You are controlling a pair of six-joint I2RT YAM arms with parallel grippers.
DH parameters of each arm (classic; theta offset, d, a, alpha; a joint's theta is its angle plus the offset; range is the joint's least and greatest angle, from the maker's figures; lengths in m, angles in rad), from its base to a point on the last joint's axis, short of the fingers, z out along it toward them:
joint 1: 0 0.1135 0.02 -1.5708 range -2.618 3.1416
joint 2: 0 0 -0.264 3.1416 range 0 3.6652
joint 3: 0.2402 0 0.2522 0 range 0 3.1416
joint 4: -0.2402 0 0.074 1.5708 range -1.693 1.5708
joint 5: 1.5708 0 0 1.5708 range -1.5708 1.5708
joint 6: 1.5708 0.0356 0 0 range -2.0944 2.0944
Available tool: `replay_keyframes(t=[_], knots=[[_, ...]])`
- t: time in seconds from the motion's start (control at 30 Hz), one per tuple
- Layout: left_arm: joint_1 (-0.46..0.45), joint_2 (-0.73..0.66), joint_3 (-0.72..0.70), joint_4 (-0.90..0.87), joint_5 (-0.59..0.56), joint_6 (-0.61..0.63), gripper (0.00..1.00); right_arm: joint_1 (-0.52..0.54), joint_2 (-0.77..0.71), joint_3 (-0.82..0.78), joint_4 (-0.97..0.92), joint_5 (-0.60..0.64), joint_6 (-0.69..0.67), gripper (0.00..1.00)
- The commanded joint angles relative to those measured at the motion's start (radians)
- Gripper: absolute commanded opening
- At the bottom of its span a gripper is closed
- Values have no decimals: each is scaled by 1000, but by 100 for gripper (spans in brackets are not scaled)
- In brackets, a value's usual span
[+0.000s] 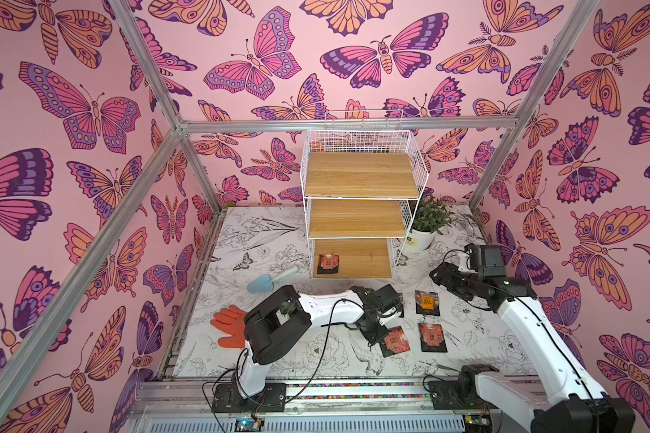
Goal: Remove the tea bags from the shelf
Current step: Place the tea bag at the center of the board.
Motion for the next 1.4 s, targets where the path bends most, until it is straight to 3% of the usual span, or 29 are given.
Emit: replay_keyframes(t=[0.0, 1.0, 1.37], knots=[[-3, 31, 27, 6, 8, -6, 0, -7, 5, -9, 4, -12, -8, 71], [-3, 102, 138, -21, 40, 44, 0, -13, -6, -9, -13, 6, -24, 72], [34, -101, 97, -51, -33, -3, 0, -23, -15, -7, -52, -10, -88, 69]])
